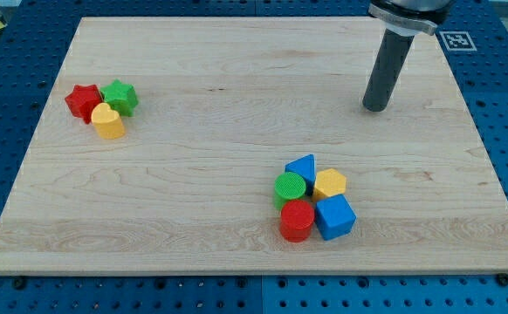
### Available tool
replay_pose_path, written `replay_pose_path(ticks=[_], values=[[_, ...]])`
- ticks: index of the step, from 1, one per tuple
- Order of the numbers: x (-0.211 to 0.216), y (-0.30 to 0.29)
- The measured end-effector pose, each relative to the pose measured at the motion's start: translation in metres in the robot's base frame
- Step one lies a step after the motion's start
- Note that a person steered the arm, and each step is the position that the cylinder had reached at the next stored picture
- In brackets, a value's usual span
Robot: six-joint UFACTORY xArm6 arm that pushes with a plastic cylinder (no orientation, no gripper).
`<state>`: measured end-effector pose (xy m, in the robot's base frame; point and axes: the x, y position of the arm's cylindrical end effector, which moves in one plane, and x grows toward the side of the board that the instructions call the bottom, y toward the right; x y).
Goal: Place your arm vertically below the blue cube
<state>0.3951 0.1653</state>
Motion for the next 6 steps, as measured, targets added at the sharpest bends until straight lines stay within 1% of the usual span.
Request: replay_pose_path(ticks=[1,2,3,5,6], values=[[0.000,0.000],[0.012,0.001],[0.059,0.001],[0.193,0.001],[0.202,-0.001]])
